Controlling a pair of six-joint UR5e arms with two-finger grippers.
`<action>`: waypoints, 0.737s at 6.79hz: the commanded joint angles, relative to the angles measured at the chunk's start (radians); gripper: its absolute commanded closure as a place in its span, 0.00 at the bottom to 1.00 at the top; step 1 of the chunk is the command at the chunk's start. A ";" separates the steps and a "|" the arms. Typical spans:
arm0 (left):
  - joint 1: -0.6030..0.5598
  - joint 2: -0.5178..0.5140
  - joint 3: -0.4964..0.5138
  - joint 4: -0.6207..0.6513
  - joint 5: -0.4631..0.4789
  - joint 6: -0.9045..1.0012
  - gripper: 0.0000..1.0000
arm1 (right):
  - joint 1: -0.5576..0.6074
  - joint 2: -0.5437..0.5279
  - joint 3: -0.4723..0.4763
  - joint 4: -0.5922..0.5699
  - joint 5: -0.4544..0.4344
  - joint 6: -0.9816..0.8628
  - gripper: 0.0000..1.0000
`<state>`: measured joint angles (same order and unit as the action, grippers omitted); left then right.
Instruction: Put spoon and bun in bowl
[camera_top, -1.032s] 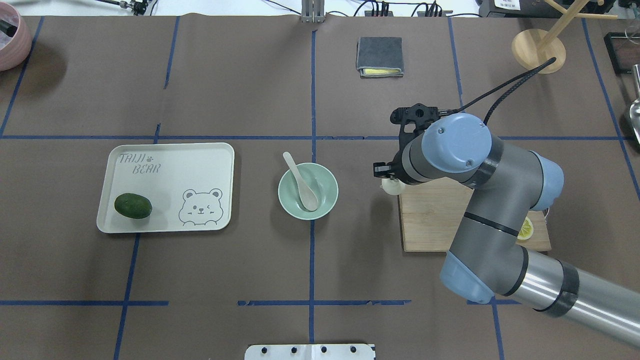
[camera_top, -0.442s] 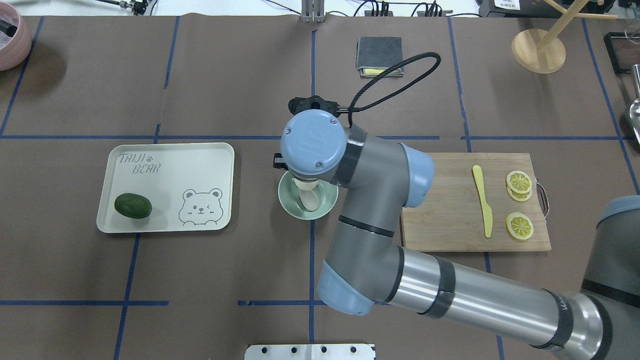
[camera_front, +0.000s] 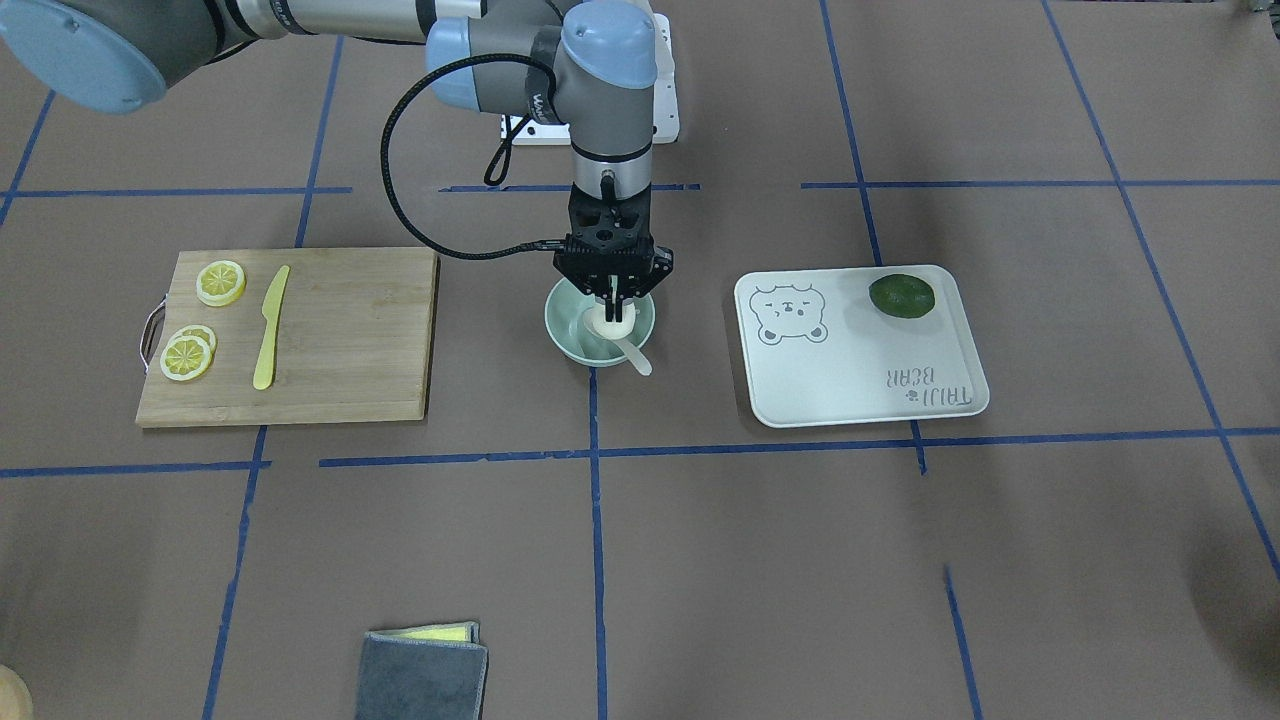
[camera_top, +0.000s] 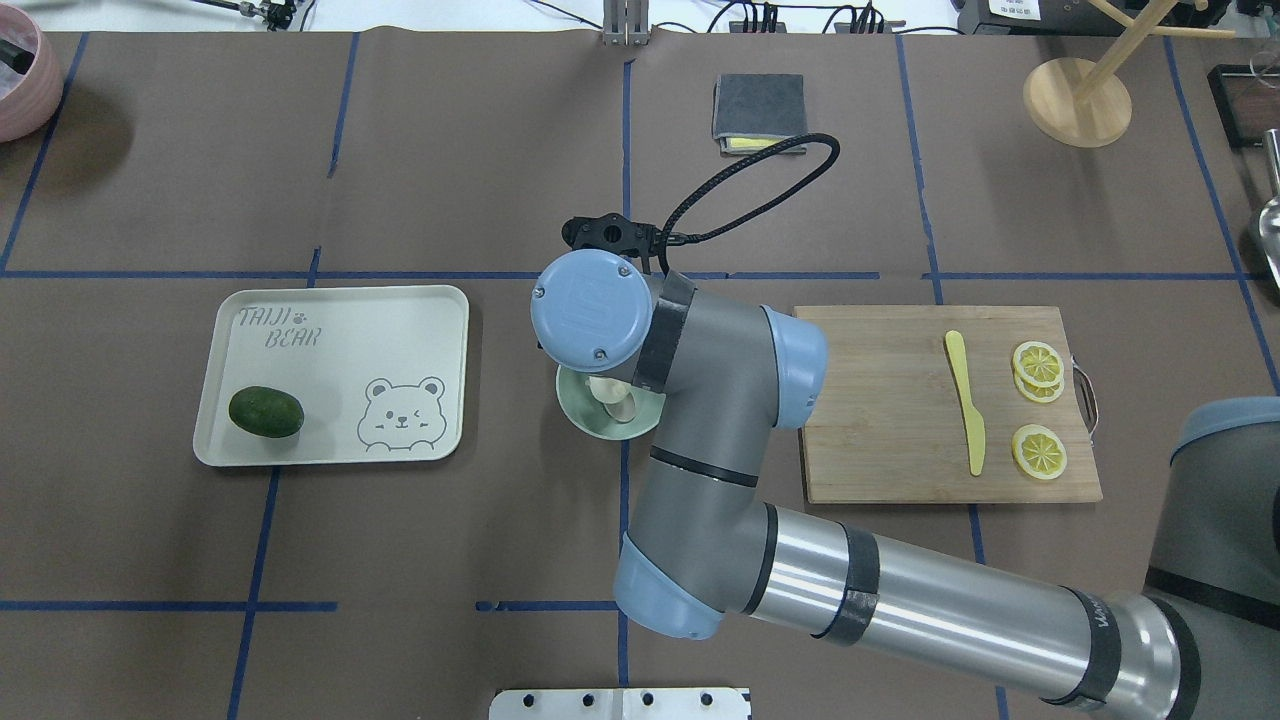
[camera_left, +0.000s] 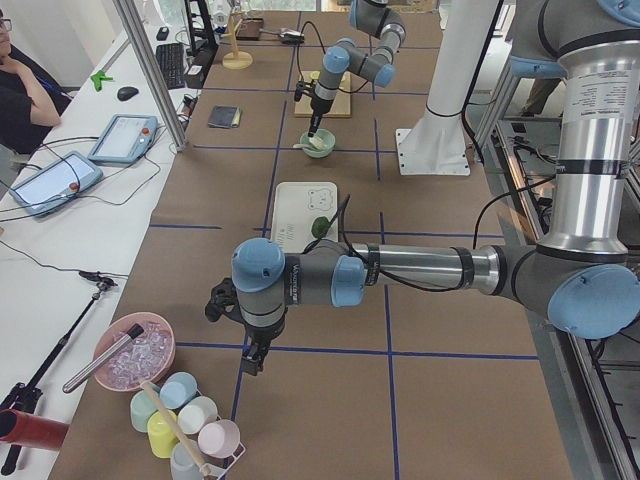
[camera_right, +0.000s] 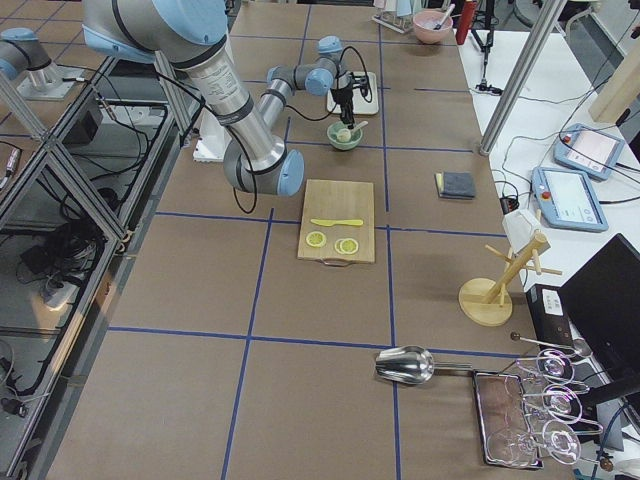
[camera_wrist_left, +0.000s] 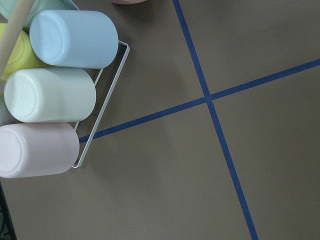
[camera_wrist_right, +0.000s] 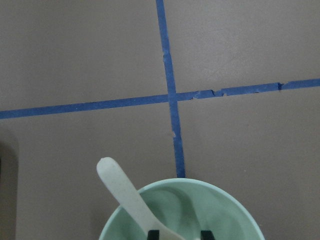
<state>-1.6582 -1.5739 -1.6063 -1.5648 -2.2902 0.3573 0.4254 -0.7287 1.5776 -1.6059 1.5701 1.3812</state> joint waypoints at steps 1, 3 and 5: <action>0.000 0.002 0.000 0.000 0.000 0.000 0.00 | 0.015 -0.067 0.121 -0.003 0.010 -0.051 0.00; 0.001 0.002 0.008 0.000 0.003 0.000 0.00 | 0.154 -0.173 0.209 -0.002 0.152 -0.228 0.00; 0.001 0.006 0.014 0.011 0.005 0.006 0.00 | 0.388 -0.292 0.222 0.009 0.333 -0.543 0.00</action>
<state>-1.6575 -1.5697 -1.6000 -1.5586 -2.2840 0.3610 0.6749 -0.9452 1.7889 -1.6042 1.7945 1.0283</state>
